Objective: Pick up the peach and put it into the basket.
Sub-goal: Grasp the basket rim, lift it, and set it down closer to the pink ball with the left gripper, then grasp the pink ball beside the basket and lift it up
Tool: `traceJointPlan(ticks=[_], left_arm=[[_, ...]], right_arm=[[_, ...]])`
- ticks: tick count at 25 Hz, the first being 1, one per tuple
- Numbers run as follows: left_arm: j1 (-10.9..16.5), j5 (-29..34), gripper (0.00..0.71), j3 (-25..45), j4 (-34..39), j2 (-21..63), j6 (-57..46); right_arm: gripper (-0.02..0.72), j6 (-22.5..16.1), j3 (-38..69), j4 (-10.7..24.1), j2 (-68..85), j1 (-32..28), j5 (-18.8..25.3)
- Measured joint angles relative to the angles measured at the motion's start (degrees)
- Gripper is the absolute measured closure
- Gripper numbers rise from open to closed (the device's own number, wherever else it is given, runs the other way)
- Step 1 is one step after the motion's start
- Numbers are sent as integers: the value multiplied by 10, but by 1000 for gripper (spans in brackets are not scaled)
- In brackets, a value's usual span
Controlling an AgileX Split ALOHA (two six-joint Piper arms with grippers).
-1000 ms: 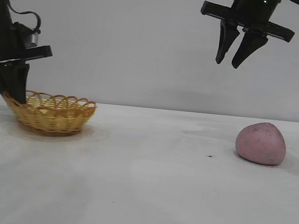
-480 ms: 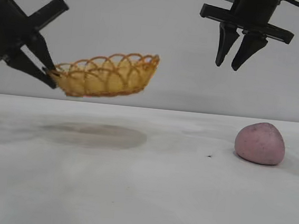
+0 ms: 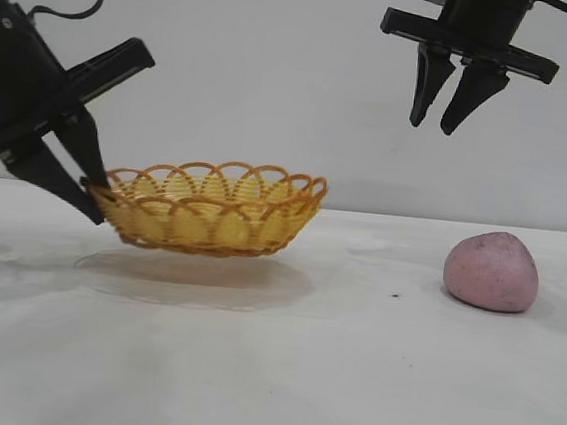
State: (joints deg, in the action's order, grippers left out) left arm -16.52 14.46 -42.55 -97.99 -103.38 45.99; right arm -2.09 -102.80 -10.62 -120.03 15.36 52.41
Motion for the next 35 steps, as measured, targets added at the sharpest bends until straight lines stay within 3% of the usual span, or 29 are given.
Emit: traceJointPlan(ticks=[2,8,16,23,26,27,30,32,35], left_arm=[[0,1,644,0,0,0,0],[0,6,392,0,1,0,0],[2,16,396,32,15,26,-5],[60,33,396,64,15,130,70],[98,25,396,64,35,164,131],[115,16,356,64,70,166,154],[160,14,375,40,275,160,117],[180,36,375,-2,465,152,1],[185,128,375,-98,729,130,-217]], right_arm=[[492,0,0,-1,0,0,0],[492,0,0,-1,0,0,0],[492,0,0,-1,0,0,0],[492,0,0,-1,0,0,0],[492,0,0,-1,0,0,0],[492,0,0,-1,0,0,0],[492,0,0,-1,0,0,0],[492,0,0,-2,0,0,0],[492,0,0,-4,0,0,0]])
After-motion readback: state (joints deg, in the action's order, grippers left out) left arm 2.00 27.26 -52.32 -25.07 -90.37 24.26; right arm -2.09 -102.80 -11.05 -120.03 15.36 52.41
